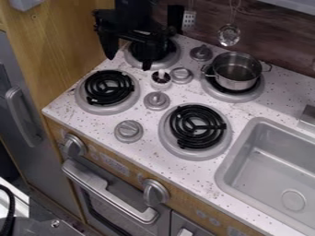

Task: Put the silver pot on the bottom left burner

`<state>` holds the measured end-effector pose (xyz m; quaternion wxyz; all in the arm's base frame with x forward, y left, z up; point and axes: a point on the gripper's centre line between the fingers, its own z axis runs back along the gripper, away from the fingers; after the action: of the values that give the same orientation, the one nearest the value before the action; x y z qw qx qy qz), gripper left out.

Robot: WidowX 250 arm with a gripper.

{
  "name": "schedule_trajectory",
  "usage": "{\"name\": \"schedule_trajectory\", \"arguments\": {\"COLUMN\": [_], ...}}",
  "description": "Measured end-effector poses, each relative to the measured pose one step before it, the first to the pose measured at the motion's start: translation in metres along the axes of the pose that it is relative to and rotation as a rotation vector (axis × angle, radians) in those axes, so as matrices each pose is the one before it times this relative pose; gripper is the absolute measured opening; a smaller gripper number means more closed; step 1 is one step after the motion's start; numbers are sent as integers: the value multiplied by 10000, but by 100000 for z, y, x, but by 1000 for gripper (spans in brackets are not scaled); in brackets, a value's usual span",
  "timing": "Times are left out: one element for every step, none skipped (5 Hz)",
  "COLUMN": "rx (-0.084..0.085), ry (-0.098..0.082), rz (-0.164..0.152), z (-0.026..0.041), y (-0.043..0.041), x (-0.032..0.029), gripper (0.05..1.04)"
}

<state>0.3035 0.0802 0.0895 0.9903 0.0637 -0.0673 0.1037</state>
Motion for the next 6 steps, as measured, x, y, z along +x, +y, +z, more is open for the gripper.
{"name": "schedule_trajectory", "arguments": {"rx": [-37, -477, -681, -1239, -1156, -140], "ry": [369, 152, -289, -852, -1138, -744], "rz": [-15, -489, -813, -1149, -1340, -1052], "z": [-985, -1540, -1510, -2307, -3043, -1217], "y": [-172, -2999, -3368, -2983, -1845, -960], "x": [-555, 184, 1233, 1714, 2878, 2550], "gripper": [998, 998, 998, 998, 998, 998]}}
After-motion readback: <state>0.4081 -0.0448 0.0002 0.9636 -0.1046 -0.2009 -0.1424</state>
